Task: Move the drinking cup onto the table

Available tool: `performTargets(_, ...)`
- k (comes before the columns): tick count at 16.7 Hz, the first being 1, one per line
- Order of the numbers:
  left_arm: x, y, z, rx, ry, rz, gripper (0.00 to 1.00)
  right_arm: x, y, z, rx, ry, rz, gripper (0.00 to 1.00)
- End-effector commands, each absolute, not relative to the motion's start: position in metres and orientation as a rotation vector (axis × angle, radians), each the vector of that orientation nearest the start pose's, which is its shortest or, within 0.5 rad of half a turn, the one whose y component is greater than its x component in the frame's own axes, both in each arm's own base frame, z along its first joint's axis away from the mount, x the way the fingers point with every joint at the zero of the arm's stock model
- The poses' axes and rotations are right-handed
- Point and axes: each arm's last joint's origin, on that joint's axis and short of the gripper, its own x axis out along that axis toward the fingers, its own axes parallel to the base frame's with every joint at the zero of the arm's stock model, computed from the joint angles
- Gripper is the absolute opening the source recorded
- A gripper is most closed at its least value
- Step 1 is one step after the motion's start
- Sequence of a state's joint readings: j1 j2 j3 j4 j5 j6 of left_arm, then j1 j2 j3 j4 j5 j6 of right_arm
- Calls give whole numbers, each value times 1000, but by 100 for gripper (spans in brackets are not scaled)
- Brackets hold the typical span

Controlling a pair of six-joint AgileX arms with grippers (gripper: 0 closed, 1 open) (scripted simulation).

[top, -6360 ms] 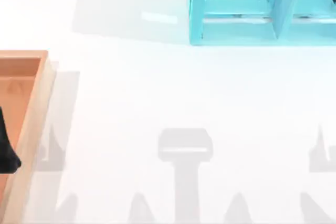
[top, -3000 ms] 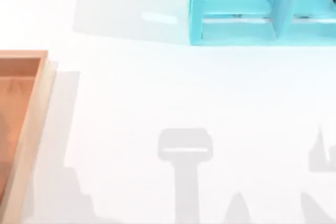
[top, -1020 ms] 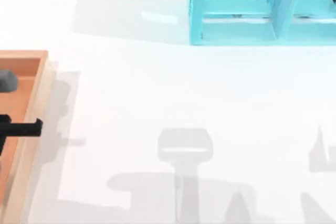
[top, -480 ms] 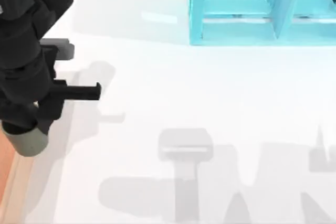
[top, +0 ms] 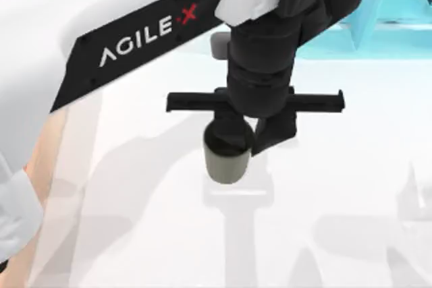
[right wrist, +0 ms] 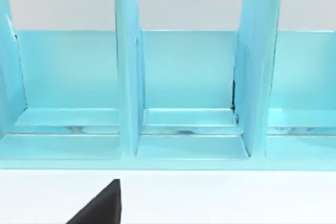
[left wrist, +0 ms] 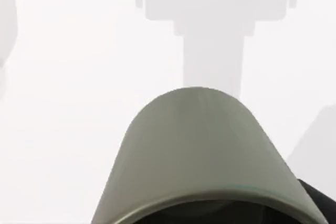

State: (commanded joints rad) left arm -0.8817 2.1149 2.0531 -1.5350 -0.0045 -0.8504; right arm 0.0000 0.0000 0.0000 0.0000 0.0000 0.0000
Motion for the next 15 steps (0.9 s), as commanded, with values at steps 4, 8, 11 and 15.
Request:
performTargets(4,217,-391,258,23,1565,-11,0,106,-1,160,0,0,0,100)
performTargets(8,189,-420,248,20,1563,-11,0,106,-1,160,0,0,0,100)
performTargets(11,189,-420,248,20,1563,-11,0,106,-1,160,0,0,0,100)
performTargets(15,192,-419,243,9,1560,-14,0,106,-1,160,0,0,0,100)
